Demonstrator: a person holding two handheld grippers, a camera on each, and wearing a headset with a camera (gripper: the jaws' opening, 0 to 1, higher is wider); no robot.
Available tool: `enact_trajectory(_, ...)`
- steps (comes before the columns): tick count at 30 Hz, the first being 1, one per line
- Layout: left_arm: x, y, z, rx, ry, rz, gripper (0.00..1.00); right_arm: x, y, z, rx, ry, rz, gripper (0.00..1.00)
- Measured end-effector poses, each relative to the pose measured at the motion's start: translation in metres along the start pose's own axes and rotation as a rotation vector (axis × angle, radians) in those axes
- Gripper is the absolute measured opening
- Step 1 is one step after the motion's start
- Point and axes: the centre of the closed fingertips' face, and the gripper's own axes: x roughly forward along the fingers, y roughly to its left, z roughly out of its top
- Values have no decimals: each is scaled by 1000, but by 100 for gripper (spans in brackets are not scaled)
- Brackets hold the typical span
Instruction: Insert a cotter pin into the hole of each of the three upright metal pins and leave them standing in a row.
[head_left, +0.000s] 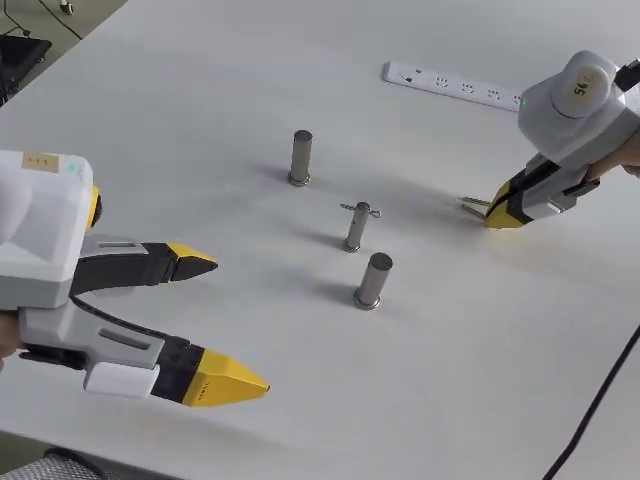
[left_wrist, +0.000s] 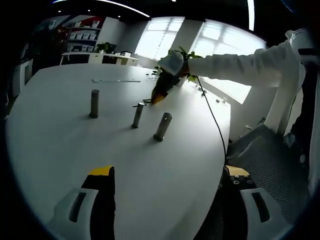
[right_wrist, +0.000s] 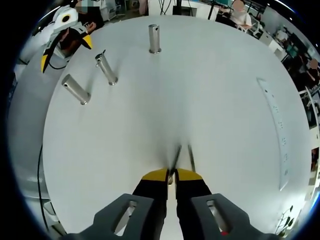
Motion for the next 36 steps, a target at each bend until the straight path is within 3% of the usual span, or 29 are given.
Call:
enact_trajectory(7,0,0,1,4,-2,16,91,-1,0,1,44,-26,2,0)
enact_trajectory(10,0,-1,0,-4,0,14,90,-1,2,1,3,-37,-1,0)
enact_trajectory(18,2,-4,2,-5,-1,10,88,0,-5,1,-19,-35,-29,0)
enact_trajectory(23,6,-9,2,-10,-5,4,88,-1,0,3,29,-24,-38,0)
enact_trajectory(27,7,-14,2,18,9,-10,88,-4,6,8,18,-29,-33,0)
enact_trajectory(33,9,-18,9,31,-4,-23,85,-11,6,15,-7,-53,-58,0)
enact_trajectory(36,11,-20,14,31,-15,-30,83,-20,8,23,-11,-94,-79,0)
